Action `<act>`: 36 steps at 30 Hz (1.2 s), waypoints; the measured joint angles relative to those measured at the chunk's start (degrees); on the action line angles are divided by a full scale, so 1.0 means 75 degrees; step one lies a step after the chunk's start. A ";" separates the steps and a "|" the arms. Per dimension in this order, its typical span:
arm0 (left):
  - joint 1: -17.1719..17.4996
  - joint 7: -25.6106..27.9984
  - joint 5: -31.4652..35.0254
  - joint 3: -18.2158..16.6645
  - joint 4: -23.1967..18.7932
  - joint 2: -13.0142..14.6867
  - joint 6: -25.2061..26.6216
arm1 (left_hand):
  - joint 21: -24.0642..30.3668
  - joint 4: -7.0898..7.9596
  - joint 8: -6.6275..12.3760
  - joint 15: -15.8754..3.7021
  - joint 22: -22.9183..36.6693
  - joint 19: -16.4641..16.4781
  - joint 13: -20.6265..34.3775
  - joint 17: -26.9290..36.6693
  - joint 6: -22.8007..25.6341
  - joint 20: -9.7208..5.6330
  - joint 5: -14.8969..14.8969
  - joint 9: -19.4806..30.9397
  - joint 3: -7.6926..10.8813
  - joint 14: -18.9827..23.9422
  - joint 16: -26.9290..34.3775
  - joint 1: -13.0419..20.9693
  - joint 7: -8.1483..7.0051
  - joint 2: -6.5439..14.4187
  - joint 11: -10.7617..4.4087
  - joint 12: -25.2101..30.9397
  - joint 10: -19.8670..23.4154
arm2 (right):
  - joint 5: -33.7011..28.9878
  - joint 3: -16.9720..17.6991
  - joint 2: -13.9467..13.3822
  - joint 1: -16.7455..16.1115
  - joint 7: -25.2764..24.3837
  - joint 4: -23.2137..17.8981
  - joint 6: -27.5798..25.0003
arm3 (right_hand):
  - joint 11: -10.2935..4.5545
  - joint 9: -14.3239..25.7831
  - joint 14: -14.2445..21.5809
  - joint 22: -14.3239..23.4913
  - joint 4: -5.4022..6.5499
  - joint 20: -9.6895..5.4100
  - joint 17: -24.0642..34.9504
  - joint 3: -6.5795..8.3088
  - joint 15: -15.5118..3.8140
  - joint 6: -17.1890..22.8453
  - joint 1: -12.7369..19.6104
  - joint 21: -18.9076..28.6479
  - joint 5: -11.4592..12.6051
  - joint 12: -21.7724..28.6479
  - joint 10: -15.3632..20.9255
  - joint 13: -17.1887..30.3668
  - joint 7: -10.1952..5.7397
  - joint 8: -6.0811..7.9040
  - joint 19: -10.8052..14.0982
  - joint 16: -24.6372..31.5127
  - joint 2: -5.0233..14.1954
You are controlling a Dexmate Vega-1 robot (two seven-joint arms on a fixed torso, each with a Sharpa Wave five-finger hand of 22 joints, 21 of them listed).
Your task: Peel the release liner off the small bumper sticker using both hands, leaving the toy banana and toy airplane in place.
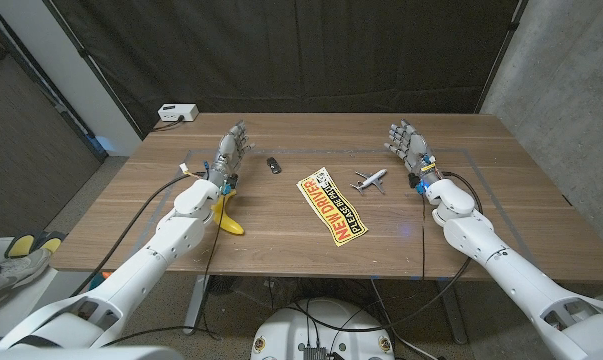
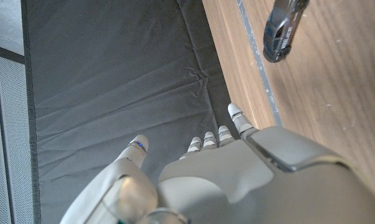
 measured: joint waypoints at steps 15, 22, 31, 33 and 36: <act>-0.0112 0.0075 0.0235 0.0081 -0.0234 0.0015 -0.0027 | -0.0005 0.0000 0.0060 0.0459 0.0036 -0.0010 0.0035 0.0035 0.0115 0.0487 0.0000 0.0026 0.0000 0.0076 0.0122 -0.0033 -0.0226 0.0031 0.0278 0.0103 0.0222 | -0.0263 0.0010 0.0005 -0.0086 -0.0049 0.0048 0.0441 | 0.0000 -0.0001 0.0015 -0.0001 -0.0213 0.0031 -0.0040 0.0018 0.0345 -0.0032 0.0152 -0.0061 0.0000 0.0000 0.0000 0.0003 0.0030 0.0000 0.0031 0.0000 -0.0152; 0.0040 0.0390 0.0365 0.0096 -0.0606 0.0061 0.0067 | -0.0048 -0.0027 0.0118 0.0661 0.0035 -0.0014 0.0035 0.0035 0.0500 0.0640 0.0000 0.0035 -0.0027 0.0585 0.0247 -0.0042 -0.0300 0.0041 0.0379 0.0251 0.0698 | -0.0347 0.0015 -0.0031 -0.0051 0.0014 0.0236 0.0639 | 0.0056 -0.0001 0.0148 -0.0001 -0.0381 0.0098 -0.0045 -0.0002 0.0671 -0.0027 0.0223 -0.0061 0.0000 -0.0033 0.0055 0.0003 0.0025 0.0000 0.0260 0.0000 -0.0158; 0.0272 0.0764 0.0513 0.0075 -0.1076 0.0182 0.0256 | -0.0048 -0.0058 0.0118 0.0687 0.0076 0.0049 0.0071 0.0035 0.0689 0.0667 0.0000 0.0035 -0.0058 0.0937 0.0316 -0.0072 -0.0302 0.0010 0.0483 0.0363 0.1080 | -0.0469 0.0040 -0.0040 -0.0063 0.0026 0.0400 0.0926 | 0.0096 -0.0002 0.0230 0.0035 -0.0415 0.0201 -0.0035 0.0027 0.0752 -0.0003 0.0342 -0.0061 0.0000 -0.0032 0.0096 0.0002 0.0002 0.0000 0.0238 0.0058 -0.0120; 0.0312 0.0834 0.0555 0.0070 -0.1154 0.0205 0.0280 | -0.0048 -0.0058 0.0118 0.0686 0.0076 0.0061 0.0071 0.0034 0.0767 0.0656 0.0000 0.0035 -0.0058 0.0938 0.0316 -0.0072 -0.0305 0.0010 0.0479 0.0363 0.1139 | -0.0500 0.0042 -0.0044 -0.0081 0.0011 0.0402 0.0971 | 0.0096 -0.0002 0.0230 0.0035 -0.0468 0.0223 -0.0036 0.0001 0.0752 -0.0003 0.0341 -0.0060 0.0000 -0.0032 0.0096 0.0002 0.0002 0.0000 0.0216 0.0058 -0.0120; 0.0383 0.0929 0.0609 0.0057 -0.1269 0.0237 0.0308 | -0.0048 -0.0058 0.0118 0.0713 0.0076 0.0085 0.0071 0.0034 0.0770 0.0681 0.0000 0.0035 -0.0058 0.0966 0.0316 -0.0072 -0.0301 0.0010 0.0479 0.0363 0.1139 | -0.0572 0.0043 -0.0067 -0.0115 -0.0042 0.0395 0.1036 | 0.0096 -0.0002 0.0230 0.0035 -0.0487 0.0223 -0.0036 0.0020 0.0752 0.0040 0.0341 -0.0060 0.0000 -0.0032 0.0095 0.0002 -0.0040 0.0000 0.0216 0.0058 -0.0120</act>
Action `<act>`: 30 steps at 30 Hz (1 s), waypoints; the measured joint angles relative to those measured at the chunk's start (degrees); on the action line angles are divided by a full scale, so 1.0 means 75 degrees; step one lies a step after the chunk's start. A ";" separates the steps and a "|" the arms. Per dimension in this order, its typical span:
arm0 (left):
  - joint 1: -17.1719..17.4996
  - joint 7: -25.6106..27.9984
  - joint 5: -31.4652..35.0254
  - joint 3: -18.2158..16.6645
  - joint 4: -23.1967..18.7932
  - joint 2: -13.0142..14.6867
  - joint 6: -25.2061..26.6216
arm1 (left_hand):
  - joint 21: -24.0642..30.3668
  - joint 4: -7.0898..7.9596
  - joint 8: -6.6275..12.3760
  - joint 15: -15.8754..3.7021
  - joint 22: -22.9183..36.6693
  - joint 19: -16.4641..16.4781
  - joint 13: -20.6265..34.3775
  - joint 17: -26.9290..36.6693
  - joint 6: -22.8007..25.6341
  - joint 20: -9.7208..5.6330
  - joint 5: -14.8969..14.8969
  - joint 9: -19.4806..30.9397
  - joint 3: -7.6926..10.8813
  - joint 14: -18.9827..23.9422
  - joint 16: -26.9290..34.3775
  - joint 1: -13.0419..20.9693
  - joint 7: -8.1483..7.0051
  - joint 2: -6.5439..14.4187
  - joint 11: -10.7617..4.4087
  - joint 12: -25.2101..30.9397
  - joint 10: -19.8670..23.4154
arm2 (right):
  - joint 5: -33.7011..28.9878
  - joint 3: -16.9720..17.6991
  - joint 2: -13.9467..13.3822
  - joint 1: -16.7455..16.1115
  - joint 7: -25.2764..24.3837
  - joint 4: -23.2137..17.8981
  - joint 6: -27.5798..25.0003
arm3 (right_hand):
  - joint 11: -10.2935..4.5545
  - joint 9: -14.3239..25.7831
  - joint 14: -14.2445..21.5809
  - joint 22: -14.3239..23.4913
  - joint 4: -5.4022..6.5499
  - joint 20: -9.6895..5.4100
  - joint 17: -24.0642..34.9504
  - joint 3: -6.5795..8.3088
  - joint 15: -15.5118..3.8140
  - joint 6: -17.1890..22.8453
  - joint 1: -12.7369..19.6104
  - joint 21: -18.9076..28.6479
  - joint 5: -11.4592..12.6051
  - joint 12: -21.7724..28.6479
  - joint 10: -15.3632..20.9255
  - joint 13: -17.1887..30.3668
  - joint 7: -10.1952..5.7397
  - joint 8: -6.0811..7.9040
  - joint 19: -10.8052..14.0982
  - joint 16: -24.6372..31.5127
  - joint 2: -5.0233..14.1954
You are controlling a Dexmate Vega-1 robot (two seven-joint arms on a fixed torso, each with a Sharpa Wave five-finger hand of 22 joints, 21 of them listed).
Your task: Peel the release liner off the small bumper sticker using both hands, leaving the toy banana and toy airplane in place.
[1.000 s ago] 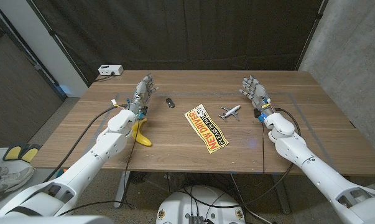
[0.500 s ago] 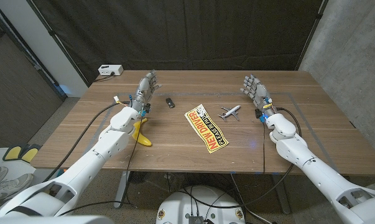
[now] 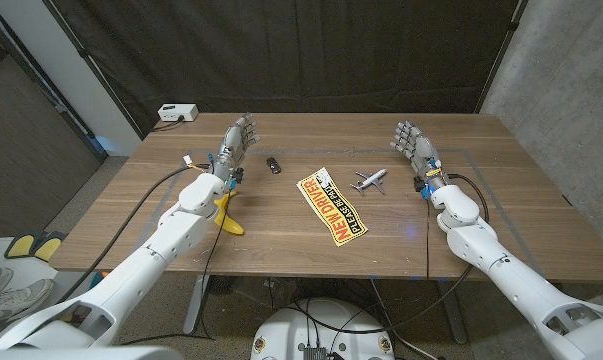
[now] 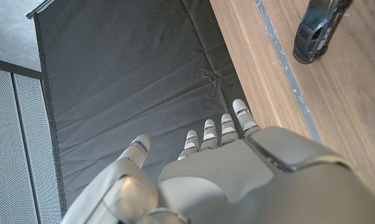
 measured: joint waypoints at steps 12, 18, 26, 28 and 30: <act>0.0243 0.0527 0.0496 0.0025 -0.0507 0.0242 0.0334 | -0.0105 -0.0561 0.0055 -0.0092 0.0000 0.0114 0.0035 -0.0001 0.0367 -0.0022 -0.0039 0.0000 0.0122 0.0397 0.0000 0.0372 -0.0031 -0.0039 -0.0085 0.0058 0.0362 | -0.0244 0.0000 -0.0069 -0.0145 -0.0197 -0.0157 0.0147 | 0.0041 -0.0001 0.0042 -0.0001 -0.0031 -0.0001 0.0000 0.0031 0.0041 0.0000 0.0030 -0.0046 0.0000 0.0000 0.0041 0.0000 0.0000 0.0000 0.0000 0.0000 0.0031; 0.0240 0.0801 0.0944 0.0175 -0.0883 0.0469 0.0862 | -0.0214 -0.1185 0.0133 -0.0274 0.0000 0.0127 0.0046 -0.0001 0.0766 -0.0035 -0.0098 0.0028 0.0206 0.0712 0.0000 0.0827 0.0029 -0.0286 -0.0151 0.0116 0.0695 | -0.0293 -0.0003 -0.0088 -0.0224 -0.0232 -0.0206 0.0224 | 0.0082 -0.0001 0.0042 -0.0001 -0.0053 -0.0002 0.0036 0.0009 0.0040 0.0041 0.0030 -0.0046 0.0000 0.0000 0.0082 0.0000 -0.0040 0.0000 0.0000 0.0000 0.0031; 0.0074 0.0976 0.1535 0.0454 -0.1421 0.0792 0.1708 | -0.0340 -0.1664 0.0133 -0.0382 -0.0001 0.0182 0.0071 0.0036 0.0832 -0.0090 -0.0098 0.0036 0.0208 0.0820 0.0000 0.1194 0.0013 -0.0566 -0.0287 0.0117 0.0832 | -0.0309 0.0016 -0.0130 -0.0368 -0.0268 -0.0310 0.0326 | 0.0118 -0.0001 0.0042 -0.0001 -0.0052 -0.0002 0.0035 0.0010 0.0040 0.0042 0.0060 -0.0046 0.0000 0.0001 0.0118 -0.0001 -0.0042 0.0000 0.0001 0.0060 0.0060; 0.0029 0.0998 0.1689 0.0525 -0.1540 0.0863 0.1927 | -0.0354 -0.1788 0.0132 -0.0423 -0.0001 0.0182 0.0098 0.0036 0.0832 -0.0091 -0.0098 0.0036 0.0199 0.0861 0.0000 0.1284 0.0013 -0.0656 -0.0287 0.0117 0.0832 | -0.0309 0.0032 -0.0139 -0.0410 -0.0278 -0.0335 0.0350 | 0.0123 -0.0001 0.0071 -0.0001 -0.0052 0.0024 0.0035 0.0009 0.0067 0.0041 0.0060 -0.0045 0.0000 0.0001 0.0123 -0.0001 -0.0041 0.0000 -0.0026 0.0060 0.0060; -0.0017 0.1013 0.1834 0.0601 -0.1665 0.0936 0.2128 | -0.0428 -0.1930 0.0132 -0.0429 -0.0001 0.0114 0.0106 0.0066 0.0837 -0.0128 -0.0098 0.0036 0.0199 0.0855 0.0000 0.1425 0.0007 -0.0715 -0.0329 0.0117 0.0874 | -0.0309 0.0049 -0.0144 -0.0450 -0.0285 -0.0349 0.0380 | 0.0123 -0.0001 0.0083 -0.0001 -0.0053 0.0040 0.0035 0.0009 0.0080 0.0041 0.0060 -0.0046 0.0000 0.0001 0.0123 -0.0001 -0.0041 0.0000 -0.0042 0.0060 0.0060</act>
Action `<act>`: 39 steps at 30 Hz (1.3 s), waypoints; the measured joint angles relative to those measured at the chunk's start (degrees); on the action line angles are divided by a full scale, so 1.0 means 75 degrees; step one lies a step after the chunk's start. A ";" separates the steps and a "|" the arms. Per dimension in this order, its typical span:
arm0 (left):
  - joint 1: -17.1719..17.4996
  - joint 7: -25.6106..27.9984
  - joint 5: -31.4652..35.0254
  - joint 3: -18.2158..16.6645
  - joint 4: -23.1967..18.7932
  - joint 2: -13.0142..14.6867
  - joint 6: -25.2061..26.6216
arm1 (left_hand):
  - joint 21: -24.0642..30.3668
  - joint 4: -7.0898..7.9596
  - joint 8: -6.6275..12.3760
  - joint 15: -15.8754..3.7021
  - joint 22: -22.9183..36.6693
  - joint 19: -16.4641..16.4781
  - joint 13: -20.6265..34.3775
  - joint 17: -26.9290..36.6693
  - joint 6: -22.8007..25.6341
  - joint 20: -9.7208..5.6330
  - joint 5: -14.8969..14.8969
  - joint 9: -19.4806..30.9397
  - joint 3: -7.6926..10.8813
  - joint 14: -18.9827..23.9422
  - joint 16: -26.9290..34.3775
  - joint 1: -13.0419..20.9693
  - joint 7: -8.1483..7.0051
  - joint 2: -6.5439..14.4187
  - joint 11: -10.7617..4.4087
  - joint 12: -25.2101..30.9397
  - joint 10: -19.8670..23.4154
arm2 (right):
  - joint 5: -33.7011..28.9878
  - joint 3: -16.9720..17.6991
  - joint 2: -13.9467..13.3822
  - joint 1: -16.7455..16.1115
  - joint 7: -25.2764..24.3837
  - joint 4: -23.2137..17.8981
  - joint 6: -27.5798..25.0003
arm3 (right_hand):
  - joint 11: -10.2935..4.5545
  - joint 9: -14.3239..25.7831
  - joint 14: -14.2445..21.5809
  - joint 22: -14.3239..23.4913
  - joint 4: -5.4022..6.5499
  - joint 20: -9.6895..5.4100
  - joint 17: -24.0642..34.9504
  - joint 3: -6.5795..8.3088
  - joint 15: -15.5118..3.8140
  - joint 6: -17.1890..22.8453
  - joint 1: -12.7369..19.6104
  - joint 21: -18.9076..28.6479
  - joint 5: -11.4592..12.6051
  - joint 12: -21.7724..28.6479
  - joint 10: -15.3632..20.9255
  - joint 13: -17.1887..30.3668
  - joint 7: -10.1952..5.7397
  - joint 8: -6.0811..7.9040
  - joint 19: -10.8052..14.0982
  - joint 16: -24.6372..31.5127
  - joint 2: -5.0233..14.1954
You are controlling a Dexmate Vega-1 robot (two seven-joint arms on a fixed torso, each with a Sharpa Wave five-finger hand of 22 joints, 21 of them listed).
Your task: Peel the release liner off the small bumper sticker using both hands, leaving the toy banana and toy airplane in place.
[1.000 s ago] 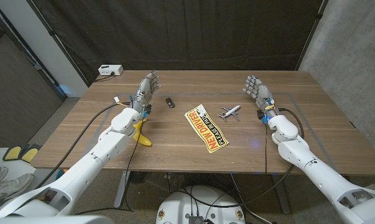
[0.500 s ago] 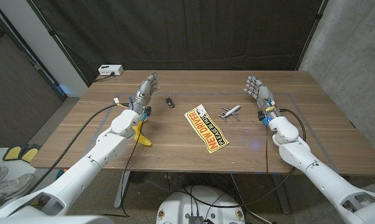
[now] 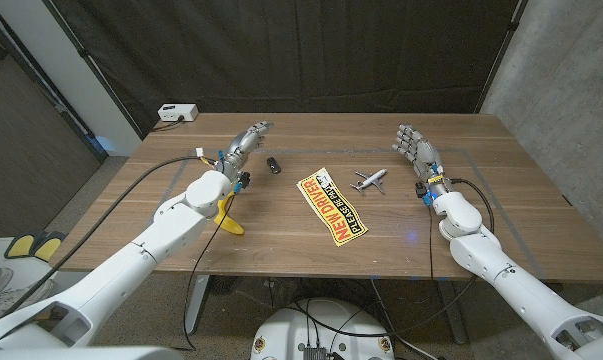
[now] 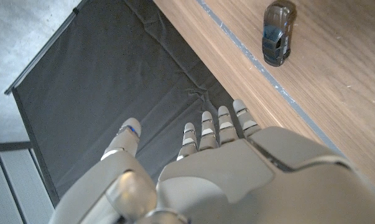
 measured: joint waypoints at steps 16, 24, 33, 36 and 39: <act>-0.0325 0.0152 0.1333 0.0529 -0.1052 0.0478 0.1571 | -0.0206 -0.0439 0.0171 -0.0078 0.0000 -0.0108 0.0071 0.0028 0.0582 0.0067 0.0001 0.0034 -0.0038 -0.0079 -0.0049 0.0796 -0.0115 -0.0317 -0.0122 0.0000 0.0121 | 0.0128 0.0143 -0.0047 -0.0335 -0.0001 -0.0129 0.0213 | 0.0041 0.0000 0.0075 -0.0001 -0.0030 -0.0001 0.0036 -0.0031 -0.0008 -0.0001 0.0000 -0.0048 0.0000 0.0031 0.0122 0.0032 0.0001 0.0000 0.0000 0.0052 0.0000; -0.0544 0.0175 0.1994 0.0872 -0.1570 0.0562 0.2618 | -0.0205 -0.0471 0.0171 -0.0295 -0.0001 0.0362 0.0133 0.0041 0.0650 0.0023 0.0007 0.0034 -0.0121 0.0321 0.0088 0.1218 -0.0047 -0.0672 -0.0245 0.0113 0.0385 | 0.0182 0.0215 -0.0082 -0.0478 0.0010 -0.0200 0.0300 | 0.0041 -0.0001 0.0075 -0.0001 -0.0030 -0.0001 0.0072 -0.0031 -0.0008 0.0000 0.0000 -0.0081 0.0000 0.0031 0.0122 0.0031 0.0000 0.0000 0.0001 0.0052 0.0000; -0.0904 0.0044 0.2739 0.1428 -0.2131 0.0521 0.4102 | -0.0065 -0.0405 0.0075 -0.0502 0.0031 0.0953 0.0177 0.0112 0.0620 -0.0087 0.0039 0.0034 -0.0310 0.0977 0.0305 0.1517 -0.0018 -0.0852 -0.0260 0.0207 0.0611 | 0.0236 0.0307 -0.0126 -0.0671 0.0012 -0.0308 0.0397 | 0.0071 -0.0001 0.0165 -0.0001 -0.0072 -0.0001 0.0071 -0.0073 0.0001 0.0096 -0.0034 -0.0081 0.0000 0.0031 0.0151 0.0031 -0.0014 0.0000 0.0001 0.0052 0.0034; -0.1027 -0.0049 0.2923 0.1620 -0.2266 0.0488 0.4566 | -0.0065 -0.0377 0.0075 -0.0580 0.0031 0.0953 0.0193 0.0113 0.0620 -0.0087 0.0039 0.0034 -0.0338 0.1056 0.0374 0.1547 -0.0018 -0.0882 -0.0314 0.0230 0.0670 | 0.0258 0.0333 -0.0127 -0.0720 0.0017 -0.0313 0.0444 | 0.0079 -0.0001 0.0164 -0.0001 -0.0072 -0.0002 0.0071 -0.0073 0.0001 0.0096 -0.0041 -0.0081 0.0000 0.0031 0.0195 0.0031 -0.0014 0.0000 0.0001 0.0097 0.0040; -0.1137 -0.0126 0.3068 0.1775 -0.2378 0.0463 0.4898 | -0.0066 -0.0376 0.0075 -0.0595 0.0031 0.0953 0.0212 0.0147 0.0650 -0.0087 0.0039 0.0034 -0.0399 0.1153 0.0415 0.1657 0.0012 -0.0915 -0.0356 0.0282 0.0794 | 0.0276 0.0349 -0.0127 -0.0752 0.0033 -0.0314 0.0490 | 0.0057 -0.0001 0.0164 -0.0001 -0.0072 -0.0002 0.0071 -0.0073 0.0001 0.0096 -0.0041 -0.0081 0.0000 0.0031 0.0219 0.0031 -0.0014 0.0000 0.0001 0.0113 0.0040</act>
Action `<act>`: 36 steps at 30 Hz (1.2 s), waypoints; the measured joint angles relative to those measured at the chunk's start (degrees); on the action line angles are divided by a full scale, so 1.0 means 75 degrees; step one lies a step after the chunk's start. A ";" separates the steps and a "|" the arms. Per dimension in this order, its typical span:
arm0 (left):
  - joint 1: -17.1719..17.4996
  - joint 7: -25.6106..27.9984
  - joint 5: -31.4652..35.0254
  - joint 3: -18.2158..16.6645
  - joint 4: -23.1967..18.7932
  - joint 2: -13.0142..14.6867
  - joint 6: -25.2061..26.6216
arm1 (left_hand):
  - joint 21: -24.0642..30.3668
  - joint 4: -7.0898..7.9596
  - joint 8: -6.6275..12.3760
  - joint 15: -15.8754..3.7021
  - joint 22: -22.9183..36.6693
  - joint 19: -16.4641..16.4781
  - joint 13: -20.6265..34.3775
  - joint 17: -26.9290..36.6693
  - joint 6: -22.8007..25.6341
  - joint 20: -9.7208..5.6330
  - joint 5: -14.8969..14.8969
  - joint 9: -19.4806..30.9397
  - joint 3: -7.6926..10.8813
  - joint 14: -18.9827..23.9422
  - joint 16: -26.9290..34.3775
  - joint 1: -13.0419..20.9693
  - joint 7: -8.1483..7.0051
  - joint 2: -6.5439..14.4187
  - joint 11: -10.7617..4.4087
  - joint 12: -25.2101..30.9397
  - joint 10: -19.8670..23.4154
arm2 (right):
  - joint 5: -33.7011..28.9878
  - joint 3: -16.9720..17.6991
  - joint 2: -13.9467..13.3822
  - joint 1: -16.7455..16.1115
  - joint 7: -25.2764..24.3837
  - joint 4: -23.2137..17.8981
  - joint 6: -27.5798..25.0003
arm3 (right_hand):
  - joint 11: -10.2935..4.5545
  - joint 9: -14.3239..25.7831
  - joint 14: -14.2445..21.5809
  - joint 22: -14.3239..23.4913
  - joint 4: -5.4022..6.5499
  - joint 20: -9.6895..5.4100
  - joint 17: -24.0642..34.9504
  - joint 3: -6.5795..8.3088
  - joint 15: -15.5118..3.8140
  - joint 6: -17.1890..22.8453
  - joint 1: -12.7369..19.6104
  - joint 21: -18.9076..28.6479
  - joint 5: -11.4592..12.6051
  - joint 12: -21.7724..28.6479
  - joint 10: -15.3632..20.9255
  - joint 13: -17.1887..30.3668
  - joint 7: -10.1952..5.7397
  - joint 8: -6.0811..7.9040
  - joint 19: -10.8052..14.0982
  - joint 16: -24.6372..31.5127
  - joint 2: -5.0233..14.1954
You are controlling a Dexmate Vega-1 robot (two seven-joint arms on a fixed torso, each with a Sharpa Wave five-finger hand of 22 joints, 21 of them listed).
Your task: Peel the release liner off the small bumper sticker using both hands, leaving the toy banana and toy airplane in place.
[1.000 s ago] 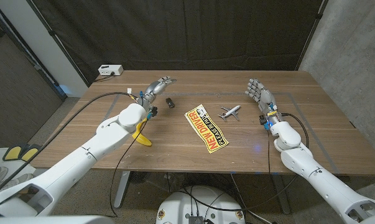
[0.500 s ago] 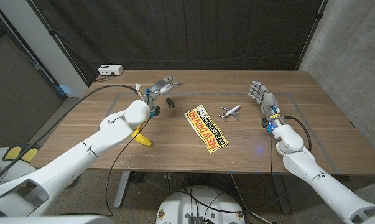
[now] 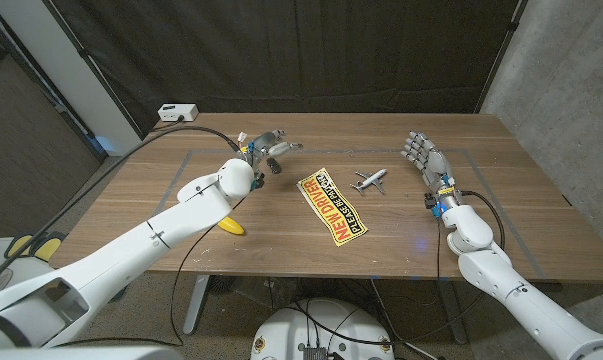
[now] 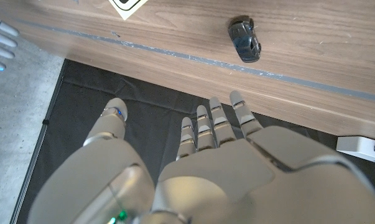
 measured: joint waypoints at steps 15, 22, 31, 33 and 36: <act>-0.1132 -0.1039 0.0720 0.1265 -0.0370 -0.0023 0.1900 | -0.0037 0.0100 0.0067 -0.0095 0.0070 0.0172 0.0106 0.0205 0.0447 -0.0020 0.0119 0.0037 -0.0289 0.0258 0.0207 0.0290 0.0230 -0.0051 -0.0134 0.0196 0.0434 | 0.0082 0.0088 0.0066 -0.0132 0.0061 0.0089 0.0243 | 0.0027 0.0000 0.0000 0.0000 0.0033 0.0003 0.0035 -0.0032 -0.0001 -0.0001 -0.0042 0.0000 0.0000 0.0000 0.0027 -0.0001 0.0000 0.0000 0.0004 0.0004 0.0042; -0.1798 -0.1730 0.0972 0.1937 -0.0384 -0.0036 0.2796 | 0.0026 0.0126 0.0067 -0.0099 0.0070 0.0316 0.0149 0.0277 0.0505 -0.0016 0.0128 0.0037 -0.0423 0.0401 0.0326 0.0289 0.0313 -0.0050 -0.0098 0.0281 0.0590 | 0.0101 0.0104 0.0138 -0.0145 0.0090 0.0206 0.0330 | 0.0027 0.0000 0.0000 0.0000 0.0033 0.0055 0.0035 -0.0032 -0.0001 -0.0001 -0.0042 0.0001 0.0000 0.0000 0.0027 -0.0001 0.0000 0.0000 0.0056 0.0004 0.0042; -0.2839 -0.2450 0.1031 0.2985 -0.0368 -0.0082 0.3568 | 0.0116 0.0180 0.0096 -0.0118 0.0142 0.0491 0.0313 0.0474 0.1100 0.0053 0.0228 0.0036 -0.0600 0.0752 0.0597 0.0439 0.0646 -0.0020 -0.0150 0.0695 0.1239 | 0.0128 0.0091 0.0274 -0.0052 0.0173 0.0488 0.0521 | 0.0027 0.0000 0.0000 0.0000 0.0065 0.0055 0.0071 -0.0064 -0.0001 0.0041 -0.0081 0.0001 0.0000 0.0000 0.0026 -0.0001 0.0042 0.0000 0.0056 0.0004 0.0081; -0.3036 -0.2570 0.1031 0.3173 -0.0346 -0.0094 0.3690 | 0.0120 0.0167 0.0096 -0.0122 0.0165 0.0528 0.0341 0.0507 0.1203 0.0090 0.0236 0.0036 -0.0648 0.0805 0.0621 0.0481 0.0678 0.0020 -0.0133 0.0738 0.1252 | 0.0135 0.0084 0.0292 -0.0036 0.0193 0.0530 0.0550 | 0.0027 0.0000 0.0016 0.0000 0.0065 0.0055 0.0071 -0.0064 0.0013 0.0040 -0.0081 0.0001 0.0000 0.0000 0.0026 -0.0001 0.0042 0.0000 0.0056 0.0004 0.0081; -0.3383 -0.2768 0.1031 0.3523 -0.0305 -0.0131 0.3887 | 0.0176 0.0193 0.0096 -0.0109 0.0178 0.0616 0.0381 0.0558 0.1230 0.0112 0.0237 0.0036 -0.0675 0.0845 0.0671 0.0481 0.0704 0.0021 -0.0144 0.0817 0.1323 | 0.0149 0.0074 0.0332 0.0002 0.0230 0.0618 0.0599 | 0.0027 0.0000 0.0029 0.0000 0.0065 0.0054 0.0071 -0.0064 0.0024 0.0040 -0.0081 0.0001 0.0000 0.0000 0.0026 -0.0001 0.0042 0.0000 0.0055 0.0004 0.0081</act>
